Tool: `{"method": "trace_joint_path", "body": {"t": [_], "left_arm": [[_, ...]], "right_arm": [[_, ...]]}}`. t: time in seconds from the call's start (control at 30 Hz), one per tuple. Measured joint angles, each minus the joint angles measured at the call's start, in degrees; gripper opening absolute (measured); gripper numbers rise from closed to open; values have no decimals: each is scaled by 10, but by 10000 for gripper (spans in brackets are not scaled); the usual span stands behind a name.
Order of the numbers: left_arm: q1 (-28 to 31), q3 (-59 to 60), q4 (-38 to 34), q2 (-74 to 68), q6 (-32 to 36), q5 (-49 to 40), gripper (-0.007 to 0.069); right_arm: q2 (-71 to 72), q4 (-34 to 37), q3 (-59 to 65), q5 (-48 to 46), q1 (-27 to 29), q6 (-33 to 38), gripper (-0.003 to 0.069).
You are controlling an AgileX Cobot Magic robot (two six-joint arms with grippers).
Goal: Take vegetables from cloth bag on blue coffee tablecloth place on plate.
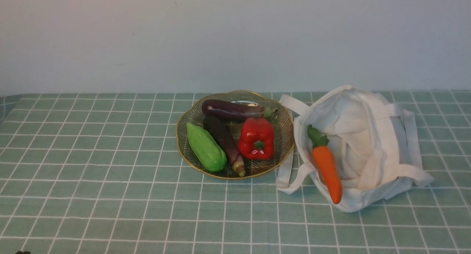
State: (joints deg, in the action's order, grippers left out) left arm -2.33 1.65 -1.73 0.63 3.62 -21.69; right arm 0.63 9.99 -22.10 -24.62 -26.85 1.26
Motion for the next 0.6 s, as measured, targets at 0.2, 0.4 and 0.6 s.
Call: {"method": "trace_joint_path", "body": {"t": [0.2,0.4,0.6], "left_arm": [[0,0,0,0,0,0,-5],[0,0,0,0,0,0,-5],[0,0,0,0,0,0,-5]], "right_arm": [[-7,-11,8,24,0,13,-15],[-14,-11,8,18,0,16,-15],[-14,-11,8,17,0,16,-15]]}}
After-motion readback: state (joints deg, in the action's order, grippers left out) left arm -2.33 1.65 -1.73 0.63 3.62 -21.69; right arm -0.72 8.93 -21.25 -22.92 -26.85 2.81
